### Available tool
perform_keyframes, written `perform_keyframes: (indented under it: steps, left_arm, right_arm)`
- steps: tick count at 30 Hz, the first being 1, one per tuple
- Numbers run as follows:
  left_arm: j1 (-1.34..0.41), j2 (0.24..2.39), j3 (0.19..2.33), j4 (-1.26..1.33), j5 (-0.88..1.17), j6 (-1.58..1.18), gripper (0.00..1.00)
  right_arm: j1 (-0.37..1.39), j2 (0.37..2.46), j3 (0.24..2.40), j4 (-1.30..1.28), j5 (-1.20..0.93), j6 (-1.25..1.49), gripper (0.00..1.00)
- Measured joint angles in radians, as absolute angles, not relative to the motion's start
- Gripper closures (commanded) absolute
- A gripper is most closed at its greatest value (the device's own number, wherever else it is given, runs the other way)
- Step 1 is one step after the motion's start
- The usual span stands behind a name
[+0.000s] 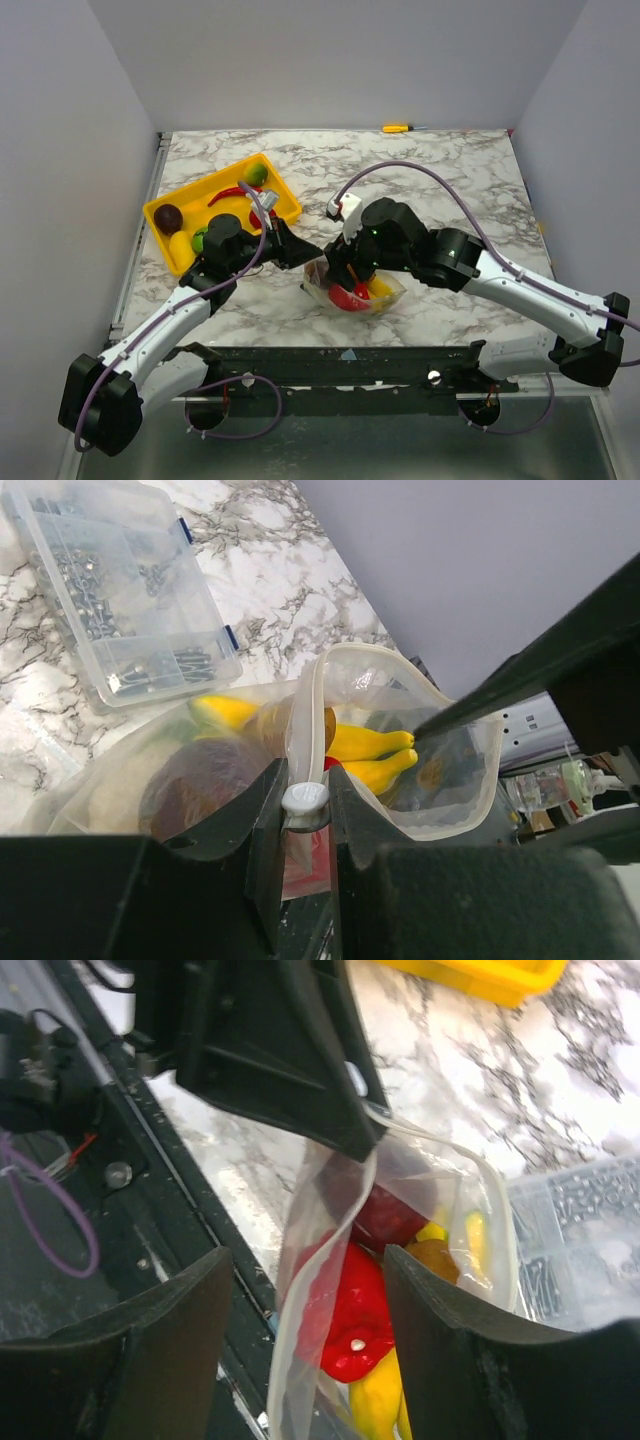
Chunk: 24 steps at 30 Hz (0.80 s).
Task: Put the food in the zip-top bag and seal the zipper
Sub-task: Adjust the zipper food storage bag at the center of the board.
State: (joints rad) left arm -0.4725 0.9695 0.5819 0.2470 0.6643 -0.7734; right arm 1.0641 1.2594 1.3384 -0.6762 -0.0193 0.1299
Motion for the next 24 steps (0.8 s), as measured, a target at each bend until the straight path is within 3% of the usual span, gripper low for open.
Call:
perform_keyframes:
  steps: [5, 18, 19, 21, 23, 24]
  left_arm:
    - [-0.474, 0.978, 0.583, 0.245, 0.664, -0.794, 1.00]
    - [-0.480, 0.978, 0.614, 0.241, 0.664, -0.828, 1.00]
    - [-0.480, 0.978, 0.614, 0.240, 0.664, -0.831, 1.00]
    - [-0.480, 0.978, 0.614, 0.239, 0.664, -0.832, 1.00]
    - [-0.480, 0.979, 0.614, 0.239, 0.664, -0.832, 1.00]
    - [-0.480, 0.981, 0.615, 0.239, 0.665, -0.831, 1.00]
  right_arm:
    - [1.067, 1.291, 1.301, -0.688, 0.076, 0.130, 0.44]
    - [1.139, 1.292, 1.231, -0.706, 0.173, 0.130, 0.48]
    - [1.139, 1.291, 1.231, -0.706, 0.183, 0.130, 0.53]
    - [1.140, 1.288, 1.230, -0.706, 0.210, 0.130, 0.71]
    - [1.140, 1.280, 1.229, -0.706, 0.257, 0.130, 0.95]
    - [1.140, 1.275, 1.229, -0.705, 0.290, 0.132, 0.99]
